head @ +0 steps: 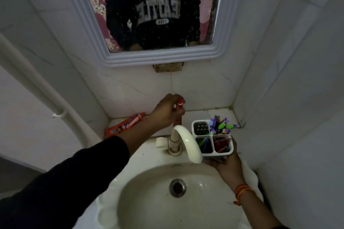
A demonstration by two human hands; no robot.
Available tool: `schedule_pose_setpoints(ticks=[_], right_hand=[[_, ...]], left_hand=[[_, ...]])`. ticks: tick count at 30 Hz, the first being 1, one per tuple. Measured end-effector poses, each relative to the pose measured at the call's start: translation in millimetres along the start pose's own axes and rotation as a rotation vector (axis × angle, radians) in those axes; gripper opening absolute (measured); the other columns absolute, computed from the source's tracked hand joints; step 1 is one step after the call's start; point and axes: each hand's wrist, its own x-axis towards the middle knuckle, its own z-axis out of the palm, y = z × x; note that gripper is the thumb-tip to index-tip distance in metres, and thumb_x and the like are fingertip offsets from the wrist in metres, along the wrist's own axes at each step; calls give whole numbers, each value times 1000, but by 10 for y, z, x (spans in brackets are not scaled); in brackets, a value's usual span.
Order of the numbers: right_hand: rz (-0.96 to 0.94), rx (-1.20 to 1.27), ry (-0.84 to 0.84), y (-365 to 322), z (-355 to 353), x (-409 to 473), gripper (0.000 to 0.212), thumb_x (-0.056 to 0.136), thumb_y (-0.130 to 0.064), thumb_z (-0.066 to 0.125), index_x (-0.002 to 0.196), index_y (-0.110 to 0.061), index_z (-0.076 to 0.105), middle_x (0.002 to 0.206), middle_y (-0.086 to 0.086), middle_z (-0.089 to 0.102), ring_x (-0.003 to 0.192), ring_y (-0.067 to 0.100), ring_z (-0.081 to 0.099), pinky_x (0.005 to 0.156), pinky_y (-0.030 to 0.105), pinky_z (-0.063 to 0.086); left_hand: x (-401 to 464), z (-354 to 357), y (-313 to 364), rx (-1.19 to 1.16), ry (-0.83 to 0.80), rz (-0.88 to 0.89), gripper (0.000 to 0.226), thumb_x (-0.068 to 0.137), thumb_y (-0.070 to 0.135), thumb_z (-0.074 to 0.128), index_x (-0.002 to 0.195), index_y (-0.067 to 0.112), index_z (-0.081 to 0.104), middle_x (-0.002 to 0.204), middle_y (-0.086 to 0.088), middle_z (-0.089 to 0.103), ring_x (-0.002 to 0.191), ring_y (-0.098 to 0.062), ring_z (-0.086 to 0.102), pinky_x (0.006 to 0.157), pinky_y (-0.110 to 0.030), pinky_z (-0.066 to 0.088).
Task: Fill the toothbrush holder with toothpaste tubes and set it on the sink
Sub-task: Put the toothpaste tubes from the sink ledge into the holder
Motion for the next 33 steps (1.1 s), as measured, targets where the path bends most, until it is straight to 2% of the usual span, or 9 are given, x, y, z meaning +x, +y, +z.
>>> schedule_pose_setpoints(ticks=[3,8,10,13,16,20,23,28,33], right_hand=[[-7,-4,-9,-31,21,-33,62,103,15,37,106,-38,70,100,-4,79,81,16,78,52,39,63],[49,-25,69,-58,33,-92,45,94,7,64,123,-27,60,104,-3,75,82,4,75,64,35,65],[138,95,38,-71,51,-58,76,76,10,82,137,-19,47,116,-4,66,88,-7,69,74,29,64],[152,245,-50,-103,49,-40,91,64,25,81,139,-10,43,120,4,61,92,-6,65,62,6,55],[146,251,-53,-72,51,5,96,61,15,89,141,-15,44,125,4,62,103,2,65,71,5,54],[61,95,57,-98,44,-85,60,87,22,62,130,-18,49,113,1,62,81,-9,71,54,13,57],[36,28,68,-65,8,-78,43,96,8,60,120,-27,60,113,4,68,93,13,72,57,34,64],[136,243,-23,-37,11,23,89,68,13,86,140,-20,47,126,-1,64,108,4,62,68,10,57],[85,235,-36,8,-13,100,96,63,18,86,132,-39,50,127,1,63,110,10,63,70,18,61]], left_hand=[[12,-214,489,164,-213,179,52,96,34,60,145,27,44,103,-1,65,82,-16,63,77,-33,56],[2,-370,1287,478,-440,316,43,97,49,55,130,22,48,87,5,61,68,-7,55,66,-30,50],[-24,-308,1472,626,-586,309,38,98,50,53,129,29,57,88,8,62,72,-10,62,64,-28,47],[-67,-118,1575,866,-750,254,37,87,46,70,118,28,69,92,6,71,72,-11,71,65,-27,56],[-142,55,1622,1061,-737,298,37,84,36,76,115,17,68,86,2,63,75,-14,63,70,-31,57],[-190,176,1617,1105,-673,316,35,84,24,75,116,12,66,75,2,47,62,-13,51,63,-32,55],[-166,108,1555,958,-635,268,28,85,33,74,104,14,65,73,3,45,59,-12,48,57,-29,47],[55,-320,1057,405,-533,-12,17,91,27,68,97,15,78,90,-1,79,73,-11,76,81,-32,62],[146,-335,117,710,-433,-234,31,93,20,60,119,3,65,116,-16,69,103,-31,67,81,-29,52]])
